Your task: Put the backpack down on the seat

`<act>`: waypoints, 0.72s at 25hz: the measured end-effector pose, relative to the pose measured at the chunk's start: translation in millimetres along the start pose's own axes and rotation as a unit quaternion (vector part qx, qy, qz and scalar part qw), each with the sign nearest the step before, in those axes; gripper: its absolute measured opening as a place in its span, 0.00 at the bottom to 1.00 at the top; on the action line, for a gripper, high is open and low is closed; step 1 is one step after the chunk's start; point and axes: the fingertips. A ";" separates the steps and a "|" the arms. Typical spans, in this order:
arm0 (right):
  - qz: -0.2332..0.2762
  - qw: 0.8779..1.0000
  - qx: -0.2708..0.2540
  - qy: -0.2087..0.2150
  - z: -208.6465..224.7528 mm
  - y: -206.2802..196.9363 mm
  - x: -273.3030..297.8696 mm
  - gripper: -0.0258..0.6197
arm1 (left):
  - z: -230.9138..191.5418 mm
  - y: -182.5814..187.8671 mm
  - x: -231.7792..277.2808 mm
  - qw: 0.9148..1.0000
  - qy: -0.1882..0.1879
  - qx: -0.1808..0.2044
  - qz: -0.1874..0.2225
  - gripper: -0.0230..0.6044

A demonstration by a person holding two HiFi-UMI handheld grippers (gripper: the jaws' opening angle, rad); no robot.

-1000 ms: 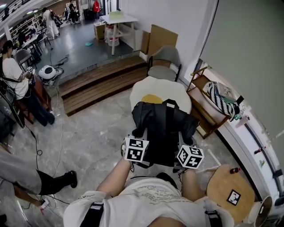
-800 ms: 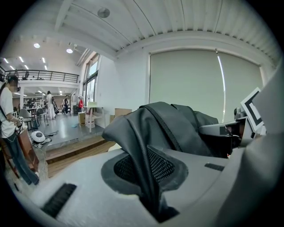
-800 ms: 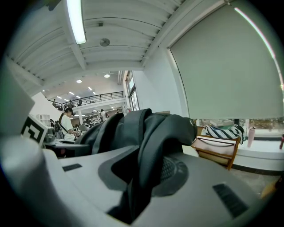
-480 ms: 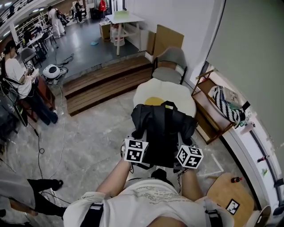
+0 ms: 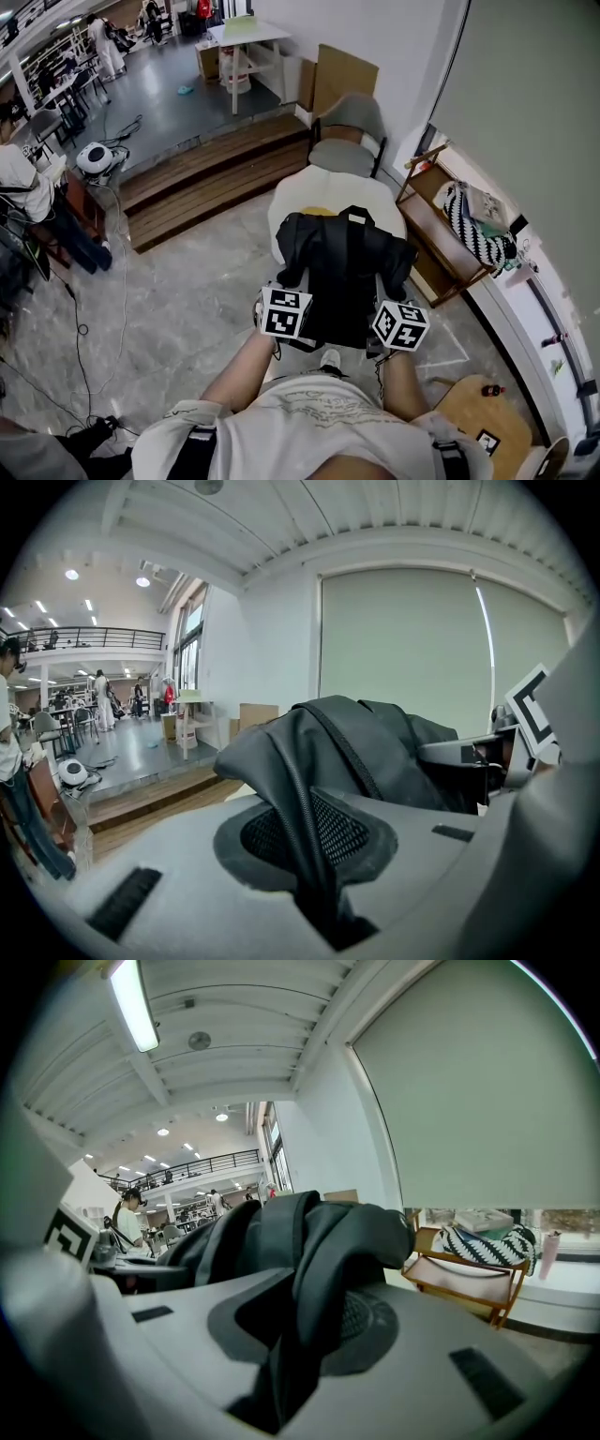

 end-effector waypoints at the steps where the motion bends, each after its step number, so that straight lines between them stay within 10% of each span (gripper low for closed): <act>1: -0.001 1.000 0.004 -0.001 7.0 4.1 5.2 0.17 | 1.9 5.3 8.1 1.000 -0.002 0.003 -0.004 0.13; 18: -0.022 1.000 0.013 0.018 106.3 69.1 84.2 0.17 | 25.2 64.1 129.3 0.999 0.016 0.011 -0.025 0.13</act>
Point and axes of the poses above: the fingertips, and each gripper's own axes: x forward along the fingers, z to its right, y out of its top, and after that the axes turned 9 degrees about x, right-handed
